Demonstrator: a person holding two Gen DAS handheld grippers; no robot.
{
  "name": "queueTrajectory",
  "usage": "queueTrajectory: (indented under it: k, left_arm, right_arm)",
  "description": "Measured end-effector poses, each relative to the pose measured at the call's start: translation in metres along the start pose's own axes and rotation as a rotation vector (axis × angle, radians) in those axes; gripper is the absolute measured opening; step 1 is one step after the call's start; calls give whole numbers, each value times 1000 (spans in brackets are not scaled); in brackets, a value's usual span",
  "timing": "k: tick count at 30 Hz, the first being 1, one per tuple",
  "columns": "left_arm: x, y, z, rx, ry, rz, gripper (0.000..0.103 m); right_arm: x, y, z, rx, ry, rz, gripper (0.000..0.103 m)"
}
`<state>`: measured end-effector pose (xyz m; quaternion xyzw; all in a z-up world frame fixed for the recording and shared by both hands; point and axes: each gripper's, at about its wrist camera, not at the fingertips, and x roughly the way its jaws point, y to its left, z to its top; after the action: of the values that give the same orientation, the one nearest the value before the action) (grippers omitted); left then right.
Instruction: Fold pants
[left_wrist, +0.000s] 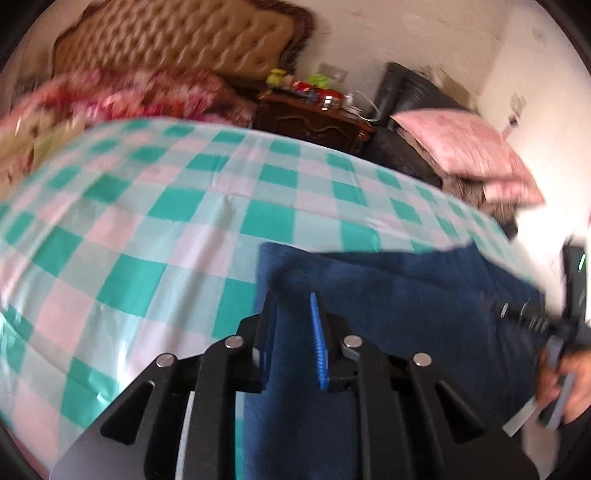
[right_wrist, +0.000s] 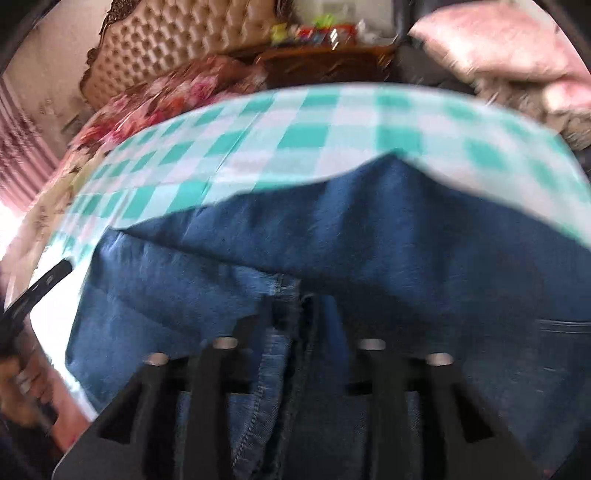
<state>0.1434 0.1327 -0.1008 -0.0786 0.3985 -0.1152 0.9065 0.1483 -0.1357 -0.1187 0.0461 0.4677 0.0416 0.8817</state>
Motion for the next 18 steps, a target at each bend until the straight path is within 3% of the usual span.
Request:
queueTrajectory:
  k: [3, 5, 7, 9, 10, 11, 13, 15, 18]
  left_arm:
    - [8, -20, -14, 70, 54, 28, 19]
    - [24, -19, -24, 60, 119, 108, 19]
    - [19, -12, -28, 4, 108, 127, 18]
    - [4, -8, -31, -30, 74, 179, 31]
    - [-2, -8, -33, -37, 65, 195, 57]
    - [-10, -8, -38, -47, 55, 184, 64]
    - [-19, -10, -48, -55, 66, 126, 66]
    - [-27, -11, -59, -74, 77, 92, 75]
    - [-28, -14, -75, -59, 86, 122, 80]
  right_arm:
    - [-21, 34, -10, -80, -69, -13, 58]
    - [-23, 57, -17, -140, -89, -32, 73]
    - [-18, 74, -25, -180, -80, -46, 73]
    - [-6, 82, -30, -174, -50, -49, 75]
    - [1, 82, -32, -166, -28, -61, 78]
    - [7, 81, -34, -161, -9, -76, 78]
    - [20, 79, -40, -151, 27, -89, 80]
    - [23, 78, -45, -150, 19, -83, 82]
    - [24, 79, -48, -146, 18, -94, 82]
